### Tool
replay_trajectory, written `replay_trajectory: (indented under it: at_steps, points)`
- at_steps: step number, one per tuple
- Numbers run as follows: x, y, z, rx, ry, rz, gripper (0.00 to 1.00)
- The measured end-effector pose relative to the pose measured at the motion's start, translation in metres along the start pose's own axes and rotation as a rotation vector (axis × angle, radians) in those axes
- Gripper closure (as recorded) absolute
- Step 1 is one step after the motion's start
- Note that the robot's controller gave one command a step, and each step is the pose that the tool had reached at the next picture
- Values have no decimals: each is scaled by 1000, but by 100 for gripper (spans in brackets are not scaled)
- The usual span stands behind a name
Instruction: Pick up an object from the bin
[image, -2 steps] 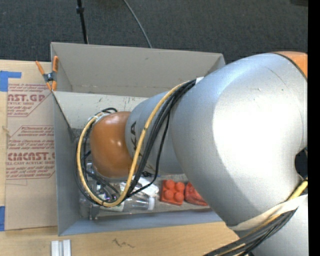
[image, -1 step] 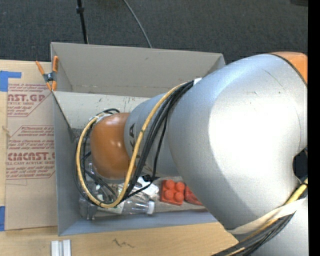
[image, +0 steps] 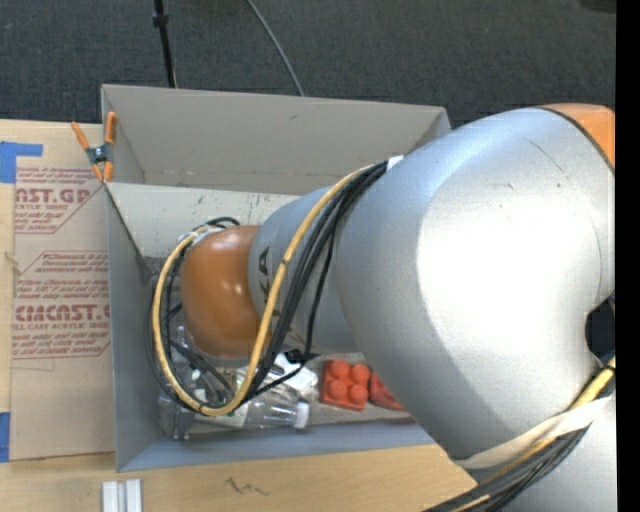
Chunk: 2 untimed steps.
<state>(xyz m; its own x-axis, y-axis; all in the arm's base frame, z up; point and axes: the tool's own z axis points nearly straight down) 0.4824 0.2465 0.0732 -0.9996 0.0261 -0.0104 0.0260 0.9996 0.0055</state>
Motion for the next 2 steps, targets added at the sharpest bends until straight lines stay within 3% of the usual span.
replay_trajectory:
  at_steps: [2]
  points:
    - [2,0,-7,2,7,-1,100]
